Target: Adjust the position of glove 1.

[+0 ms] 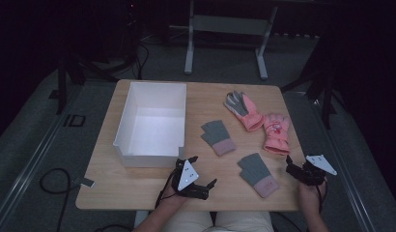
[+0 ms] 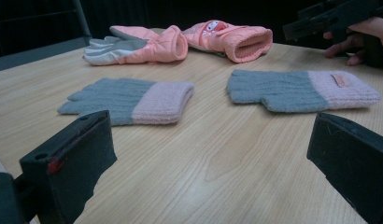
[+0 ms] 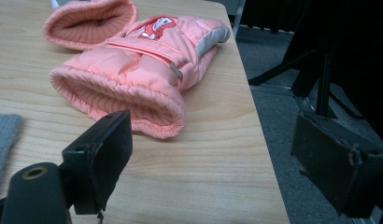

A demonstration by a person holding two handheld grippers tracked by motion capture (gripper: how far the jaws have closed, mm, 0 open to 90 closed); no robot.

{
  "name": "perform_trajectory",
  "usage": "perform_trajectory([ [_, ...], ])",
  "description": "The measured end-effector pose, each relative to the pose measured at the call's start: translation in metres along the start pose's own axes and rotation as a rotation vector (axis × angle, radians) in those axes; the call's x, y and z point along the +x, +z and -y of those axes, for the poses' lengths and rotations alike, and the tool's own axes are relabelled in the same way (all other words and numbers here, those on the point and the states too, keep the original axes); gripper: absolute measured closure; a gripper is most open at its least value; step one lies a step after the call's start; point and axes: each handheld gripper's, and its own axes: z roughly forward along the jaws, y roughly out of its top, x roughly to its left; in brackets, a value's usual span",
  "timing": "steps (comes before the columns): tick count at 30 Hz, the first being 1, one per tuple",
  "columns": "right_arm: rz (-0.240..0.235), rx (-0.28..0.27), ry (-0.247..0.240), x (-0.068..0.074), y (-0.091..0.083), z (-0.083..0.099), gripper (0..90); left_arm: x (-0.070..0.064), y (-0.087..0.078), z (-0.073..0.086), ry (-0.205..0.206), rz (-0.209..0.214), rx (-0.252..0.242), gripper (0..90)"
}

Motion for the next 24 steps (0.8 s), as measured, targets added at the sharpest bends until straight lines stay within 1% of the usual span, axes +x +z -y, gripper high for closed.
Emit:
perform_trajectory([
  [5, 0.014, 0.002, -0.013, 0.0015, 0.0002, -0.0001, 13.5, -0.0002, 0.0004, -0.0002, 0.001, 0.005, 0.0, 0.4],
  [6, 0.03, 0.0, -0.018, 0.0021, 0.0002, 0.0, 13.6, -0.0001, 0.0005, -0.0002, 0.0, 0.006, 0.0, 0.4],
  [9, 0.038, 0.002, -0.026, 0.003, 0.0005, -0.0001, 13.7, 0.0002, 0.0005, -0.0001, -0.004, 0.002, -0.001, 0.4],
  [10, 0.046, 0.003, -0.036, 0.004, 0.0008, -0.0002, 13.7, 0.0002, 0.0005, -0.0001, -0.004, 0.002, -0.001, 0.4],
  [11, 0.046, 0.003, -0.036, 0.004, 0.0008, -0.0002, 13.8, 0.0006, 0.0008, -0.0002, -0.008, 0.005, 0.002, 0.4],
  [12, 0.048, 0.003, -0.053, 0.0059, 0.0007, -0.0001, 13.8, 0.0009, 0.0009, -0.0003, -0.009, 0.01, 0.003, 0.4],
  [14, 0.047, 0.006, -0.065, 0.0066, 0.0005, 0.0, 13.8, 0.0009, 0.0003, -0.0001, -0.007, 0.012, 0.0, 0.4],
  [15, 0.042, 0.013, -0.069, 0.006, 0.001, -0.0001, 13.7, 0.0006, 0.0, 0.0, -0.006, 0.013, -0.006, 0.4],
  [19, 0.018, 0.056, -0.043, 0.003, 0.0032, -0.001, 13.6, 0.0007, -0.0006, 0.0003, -0.007, 0.011, -0.013, 0.4],
  [21, 0.019, 0.088, -0.048, 0.0029, 0.0044, -0.0011, 13.7, 0.0005, -0.0007, 0.0004, -0.006, 0.012, -0.014, 0.4],
  [22, 0.03, 0.11, -0.048, 0.0029, 0.0053, -0.0012, 13.7, 0.0003, -0.0007, 0.0004, -0.001, 0.015, -0.014, 0.4],
  [24, 0.013, 0.142, -0.006, -0.0008, 0.006, -0.0025, 13.7, -0.0001, -0.0009, 0.0004, 0.006, 0.017, -0.015, 0.4],
])
